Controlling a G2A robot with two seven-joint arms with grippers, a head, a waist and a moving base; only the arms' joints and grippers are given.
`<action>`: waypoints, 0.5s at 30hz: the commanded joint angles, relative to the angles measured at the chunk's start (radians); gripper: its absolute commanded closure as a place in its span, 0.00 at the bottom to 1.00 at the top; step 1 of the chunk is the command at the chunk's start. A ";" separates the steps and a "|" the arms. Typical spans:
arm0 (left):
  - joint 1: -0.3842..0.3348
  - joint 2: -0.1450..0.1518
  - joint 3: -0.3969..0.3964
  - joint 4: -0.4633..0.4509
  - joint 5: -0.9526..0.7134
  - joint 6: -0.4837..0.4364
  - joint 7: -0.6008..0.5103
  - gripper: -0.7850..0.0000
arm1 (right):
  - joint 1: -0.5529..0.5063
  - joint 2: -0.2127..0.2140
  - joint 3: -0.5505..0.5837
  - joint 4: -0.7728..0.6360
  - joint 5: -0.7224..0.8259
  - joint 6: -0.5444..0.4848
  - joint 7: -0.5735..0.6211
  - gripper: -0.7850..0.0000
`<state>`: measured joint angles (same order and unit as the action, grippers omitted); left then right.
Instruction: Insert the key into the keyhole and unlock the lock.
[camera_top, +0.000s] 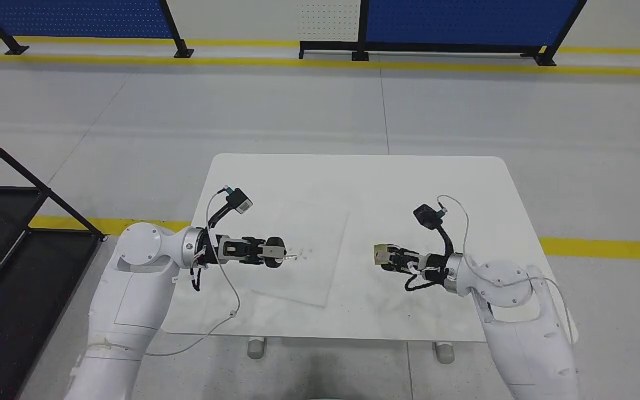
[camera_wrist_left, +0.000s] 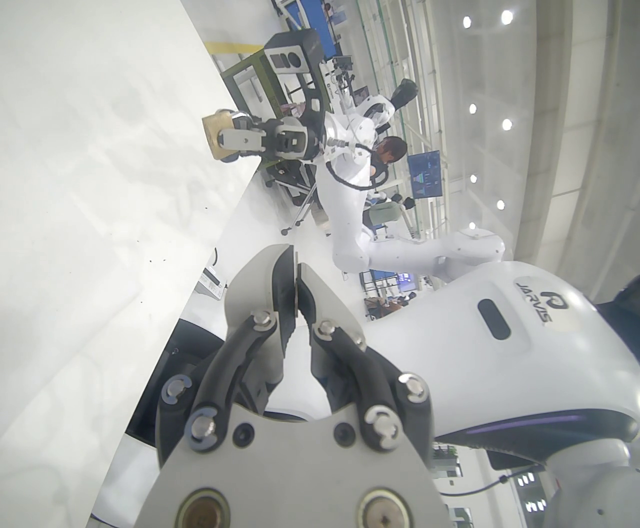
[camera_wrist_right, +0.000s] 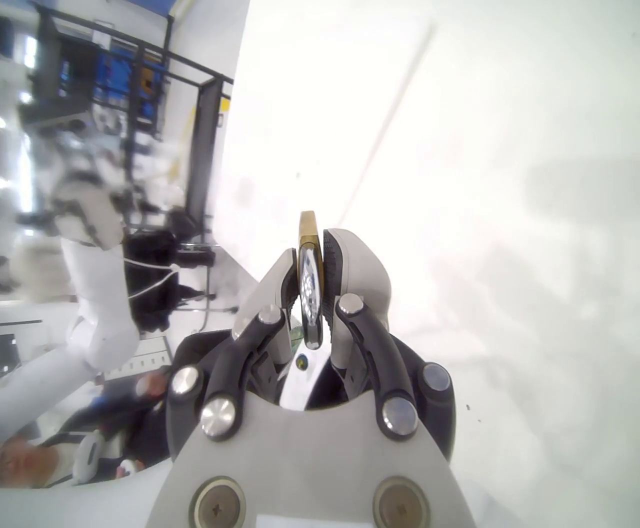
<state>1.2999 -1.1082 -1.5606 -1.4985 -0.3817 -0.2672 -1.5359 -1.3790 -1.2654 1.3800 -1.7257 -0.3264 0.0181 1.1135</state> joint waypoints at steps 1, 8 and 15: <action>0.000 0.000 0.000 0.000 0.000 0.000 0.000 1.00 | -0.026 0.002 0.007 -0.010 0.027 0.000 -0.012 1.00; 0.000 0.000 0.000 0.000 0.000 0.000 0.000 1.00 | -0.109 0.007 0.027 -0.043 0.171 0.013 -0.057 1.00; 0.000 0.000 0.000 0.000 0.000 0.000 0.000 1.00 | -0.154 0.013 0.042 -0.101 0.285 0.022 -0.078 1.00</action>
<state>1.2999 -1.1082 -1.5606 -1.4985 -0.3817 -0.2672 -1.5359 -1.5280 -1.2534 1.4210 -1.8160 -0.0492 0.0409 1.0371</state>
